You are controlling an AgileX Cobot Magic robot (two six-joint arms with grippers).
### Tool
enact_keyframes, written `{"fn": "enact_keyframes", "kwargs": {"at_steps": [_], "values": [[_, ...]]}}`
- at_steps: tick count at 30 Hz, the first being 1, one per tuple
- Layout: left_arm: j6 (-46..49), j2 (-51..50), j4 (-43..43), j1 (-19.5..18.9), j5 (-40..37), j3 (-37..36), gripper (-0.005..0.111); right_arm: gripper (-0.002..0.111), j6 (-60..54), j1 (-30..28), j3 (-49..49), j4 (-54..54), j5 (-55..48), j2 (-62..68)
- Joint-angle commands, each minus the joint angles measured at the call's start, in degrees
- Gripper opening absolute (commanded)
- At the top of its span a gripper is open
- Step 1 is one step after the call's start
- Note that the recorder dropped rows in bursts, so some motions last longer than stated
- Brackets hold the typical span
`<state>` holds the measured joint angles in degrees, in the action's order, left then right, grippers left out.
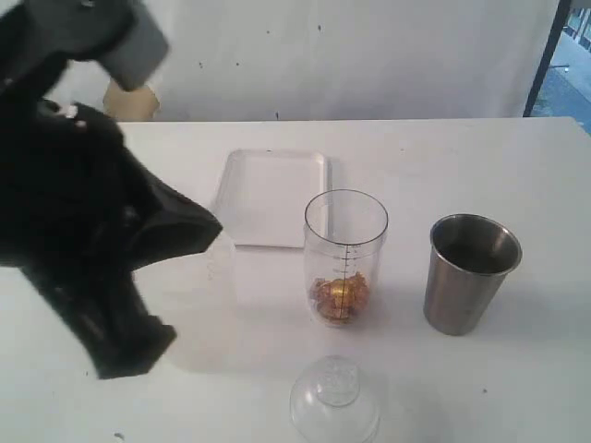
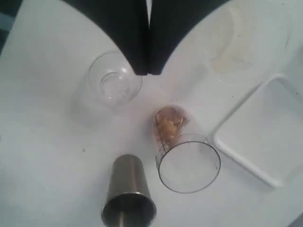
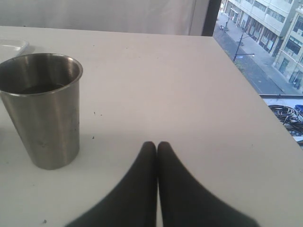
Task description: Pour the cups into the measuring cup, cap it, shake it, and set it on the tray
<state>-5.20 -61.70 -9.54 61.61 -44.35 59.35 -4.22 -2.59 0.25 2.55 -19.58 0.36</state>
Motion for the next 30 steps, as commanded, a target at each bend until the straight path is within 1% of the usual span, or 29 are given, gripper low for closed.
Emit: {"fn": "enact_keyframes", "kwargs": {"at_steps": [1,4,8,10,11,14,16,26,28,30], "values": [[-4.35,10.06,-0.63,0.27,14.03,-9.84,0.0,0.0,-0.06,0.32,-0.25,0.18,0.34,-0.36],[-4.04,15.76,-0.63,0.27,26.61,-19.65,0.0,0.0,-0.06,0.32,-0.25,0.18,0.34,-0.36],[-4.03,20.15,-3.01,0.27,42.99,-33.18,0.0,0.0,-0.06,0.32,-0.25,0.18,0.34,-0.36],[-3.78,21.3,-3.01,0.27,49.34,-37.97,0.0,0.0,-0.06,0.32,-0.25,0.18,0.34,-0.36],[-3.68,21.6,-3.13,0.27,50.56,-39.32,0.0,0.0,-0.06,0.32,-0.25,0.18,0.34,-0.36],[-3.82,21.71,-3.13,0.27,50.35,-43.02,0.0,0.0,-0.06,0.32,-0.25,0.18,0.34,-0.36],[-3.82,21.71,-3.13,0.27,49.14,-43.85,0.0,0.0,-0.06,0.32,-0.25,0.18,0.34,-0.36],[-3.82,21.71,-3.13,0.02,48.93,-43.93,0.0,0.0,-0.06,0.32,-0.25,0.18,0.34,-0.36],[-3.82,21.71,-1.89,-1.79,48.79,-43.93,0.0,0.0,-0.06,0.32,-0.25,0.18,0.34,-0.36],[-3.82,21.71,1.35,-5.38,48.85,-44.28,0.0,0.0,-0.06,0.32,-0.25,0.18,0.34,-0.36]]}}
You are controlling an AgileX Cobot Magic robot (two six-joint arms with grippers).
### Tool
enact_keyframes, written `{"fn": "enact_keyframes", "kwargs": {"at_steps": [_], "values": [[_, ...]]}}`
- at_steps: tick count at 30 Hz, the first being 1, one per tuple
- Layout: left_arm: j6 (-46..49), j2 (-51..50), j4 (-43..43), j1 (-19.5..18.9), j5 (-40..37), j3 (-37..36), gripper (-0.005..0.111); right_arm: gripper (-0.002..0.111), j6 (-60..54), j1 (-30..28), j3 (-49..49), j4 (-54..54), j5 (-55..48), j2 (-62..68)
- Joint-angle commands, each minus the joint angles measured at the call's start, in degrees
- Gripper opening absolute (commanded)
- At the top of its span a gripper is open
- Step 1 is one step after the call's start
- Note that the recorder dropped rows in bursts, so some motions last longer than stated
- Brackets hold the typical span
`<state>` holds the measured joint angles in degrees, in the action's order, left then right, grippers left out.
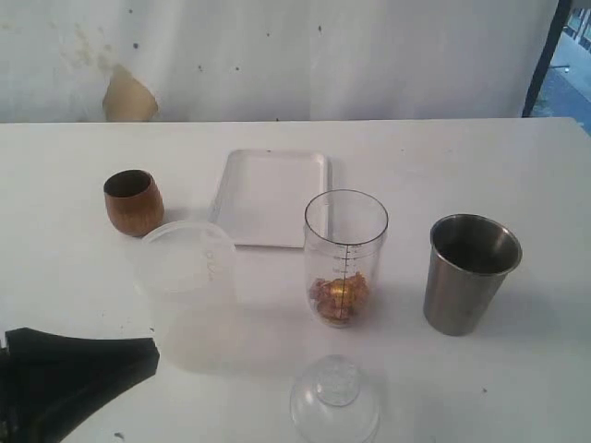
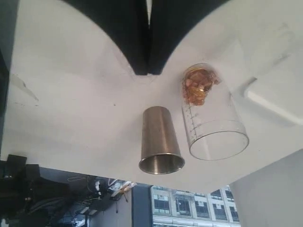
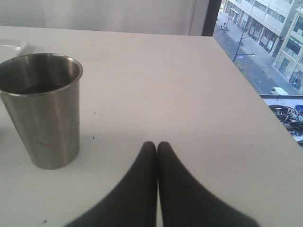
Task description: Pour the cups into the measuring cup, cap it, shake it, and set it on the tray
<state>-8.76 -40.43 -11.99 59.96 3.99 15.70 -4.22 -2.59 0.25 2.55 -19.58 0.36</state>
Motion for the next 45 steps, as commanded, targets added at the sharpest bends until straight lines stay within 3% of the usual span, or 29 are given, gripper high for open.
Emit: {"fn": "enact_keyframes", "kwargs": {"at_steps": [1,6,19,24,28,38,45], "values": [[-0.13,0.44,4.86,-5.47,0.92,-1.11,0.0,0.0,-0.06,0.32,-0.25,0.18,0.34,-0.36],[0.0,3.33,5.58,-15.04,1.3,-4.34,0.0,0.0,-0.06,0.32,-0.25,0.18,0.34,-0.36],[0.0,16.9,9.62,-47.31,2.18,-13.85,0.0,0.0,-0.06,0.32,-0.25,0.18,0.34,-0.36],[0.17,22.6,10.66,-56.07,2.29,-15.7,0.0,0.0,-0.06,0.32,-0.25,0.18,0.34,-0.36],[3.55,27.64,10.66,-59.38,-3.99,-15.7,0.0,0.0,-0.06,0.32,-0.25,0.18,0.34,-0.36],[5.84,38.19,10.74,-63.3,-16.58,-15.7,0.0,0.0,-0.06,0.32,-0.25,0.18,0.34,-0.36],[5.49,40.43,11.99,-63.84,-17.2,-15.7,0.0,0.0,-0.06,0.32,-0.25,0.18,0.34,-0.36]]}}
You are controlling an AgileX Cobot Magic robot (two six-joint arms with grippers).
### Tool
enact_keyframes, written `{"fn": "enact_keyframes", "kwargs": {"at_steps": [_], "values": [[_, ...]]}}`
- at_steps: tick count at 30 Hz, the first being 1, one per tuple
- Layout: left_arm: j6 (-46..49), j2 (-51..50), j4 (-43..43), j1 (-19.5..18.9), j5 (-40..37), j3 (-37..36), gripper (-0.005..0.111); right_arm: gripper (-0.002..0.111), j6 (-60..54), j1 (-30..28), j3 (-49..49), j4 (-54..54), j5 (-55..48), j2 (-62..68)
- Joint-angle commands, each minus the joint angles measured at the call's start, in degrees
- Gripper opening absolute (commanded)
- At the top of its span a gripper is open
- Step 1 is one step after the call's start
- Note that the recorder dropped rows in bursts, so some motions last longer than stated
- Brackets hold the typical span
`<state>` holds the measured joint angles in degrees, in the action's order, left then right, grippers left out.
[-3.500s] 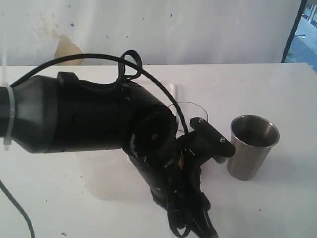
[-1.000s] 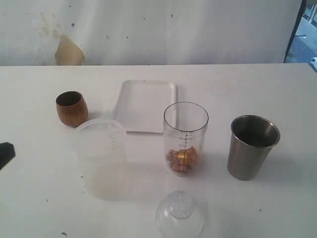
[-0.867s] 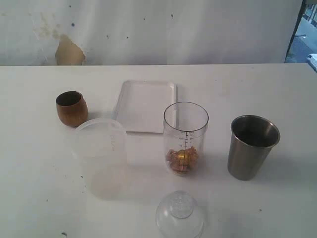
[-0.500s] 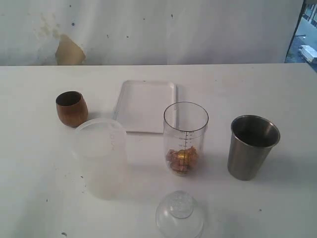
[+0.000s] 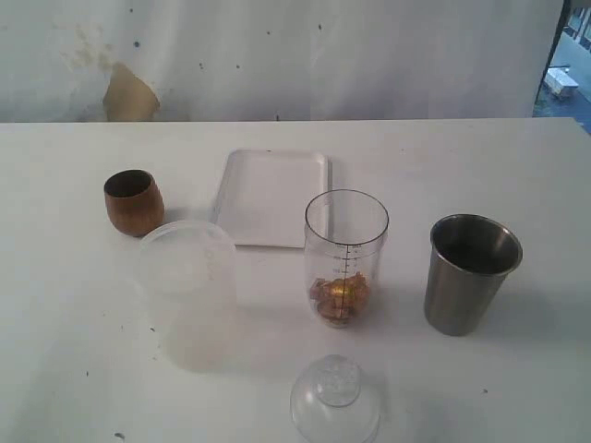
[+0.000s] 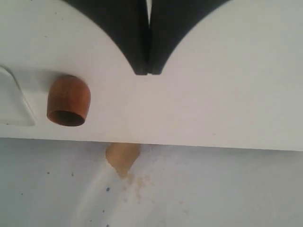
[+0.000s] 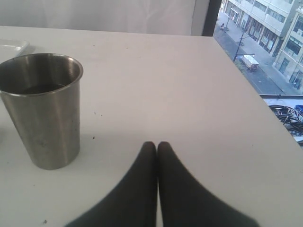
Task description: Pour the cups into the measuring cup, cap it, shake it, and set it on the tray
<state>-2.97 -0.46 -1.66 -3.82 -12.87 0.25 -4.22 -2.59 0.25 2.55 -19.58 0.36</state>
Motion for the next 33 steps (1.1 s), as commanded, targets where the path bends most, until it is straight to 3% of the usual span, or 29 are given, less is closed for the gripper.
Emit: {"fn": "enact_keyframes", "kwargs": {"at_steps": [1,33], "values": [[-1.58,0.46,1.66,-0.06,-0.34,-0.25,0.0,0.0,-0.06,0.32,-0.25,0.18,0.34,-0.36],[-3.27,0.46,1.66,-0.16,-0.46,-0.25,0.0,0.0,-0.06,0.32,-0.25,0.18,0.34,-0.36]]}}
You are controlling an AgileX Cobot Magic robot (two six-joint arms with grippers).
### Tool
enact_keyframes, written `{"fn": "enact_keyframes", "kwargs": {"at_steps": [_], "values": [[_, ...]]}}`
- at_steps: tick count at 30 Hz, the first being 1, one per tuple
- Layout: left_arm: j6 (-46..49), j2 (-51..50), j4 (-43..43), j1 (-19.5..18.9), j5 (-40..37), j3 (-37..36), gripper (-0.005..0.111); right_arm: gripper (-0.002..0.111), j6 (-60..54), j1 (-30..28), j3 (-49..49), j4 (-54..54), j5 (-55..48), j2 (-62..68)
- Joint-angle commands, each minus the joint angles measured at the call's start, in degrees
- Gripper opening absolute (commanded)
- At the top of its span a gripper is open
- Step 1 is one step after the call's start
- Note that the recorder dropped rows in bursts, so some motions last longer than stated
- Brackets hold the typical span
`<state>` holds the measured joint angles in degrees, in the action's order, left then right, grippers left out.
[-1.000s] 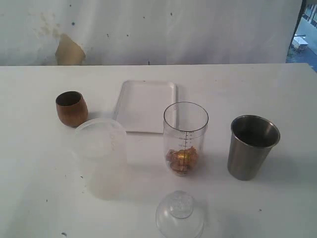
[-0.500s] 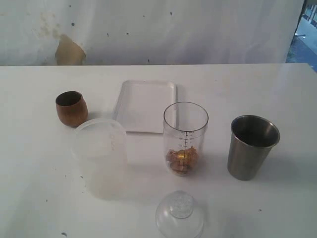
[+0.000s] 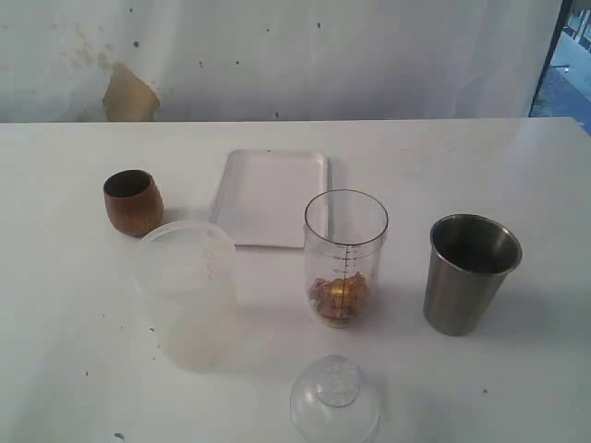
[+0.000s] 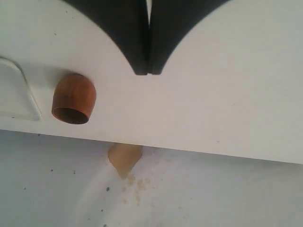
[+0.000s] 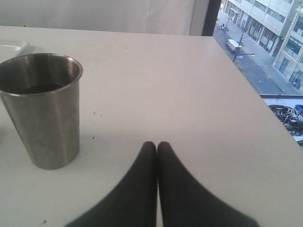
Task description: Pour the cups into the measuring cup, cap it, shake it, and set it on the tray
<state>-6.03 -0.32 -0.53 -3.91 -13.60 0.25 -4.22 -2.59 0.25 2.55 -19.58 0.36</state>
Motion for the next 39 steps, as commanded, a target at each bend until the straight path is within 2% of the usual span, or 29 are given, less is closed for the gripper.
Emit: {"fn": "enact_keyframes", "kwargs": {"at_steps": [1,15,17,22,26,31,33,34,35,39], "values": [[-0.21,0.32,0.53,-0.08,0.28,-0.25,0.0,0.0,-0.06,0.32,-0.25,0.18,0.34,-0.36],[-0.21,0.32,0.53,-0.08,0.28,-0.25,0.0,0.0,-0.06,0.34,-0.25,0.44,1.4,-0.36],[-0.21,0.32,0.53,-0.08,0.28,-0.25,0.0,0.0,-0.06,0.34,-0.25,0.84,4.68,-0.36],[-0.21,0.32,0.53,-0.08,0.28,-0.25,0.0,0.0,0.31,0.34,-0.25,0.0,21.32,-0.36],[-0.21,0.32,0.53,-0.08,0.28,-0.25,0.0,0.0,5.71,0.34,-0.25,0.0,30.42,-0.36],[-0.21,0.32,0.53,-0.08,0.28,-0.25,0.0,0.0,19.24,0.34,-0.25,0.0,34.08,-0.36],[-0.21,0.32,0.53,-0.08,0.28,-0.25,0.0,0.0,19.66,0.34,-0.25,1.63,34.06,-0.36],[-0.21,0.32,0.53,-0.08,0.28,-0.25,0.0,0.001,19.66,0.34,-0.25,6.4,32.94,-0.36],[-0.21,0.32,0.53,-0.08,0.28,-0.25,0.0,0.004,19.66,0.34,-0.25,7.36,32.43,-0.36],[-0.21,0.32,0.53,-0.08,0.28,-0.25,0.0,0.057,19.89,0.34,-0.25,8.15,33.01,-0.01]]}}
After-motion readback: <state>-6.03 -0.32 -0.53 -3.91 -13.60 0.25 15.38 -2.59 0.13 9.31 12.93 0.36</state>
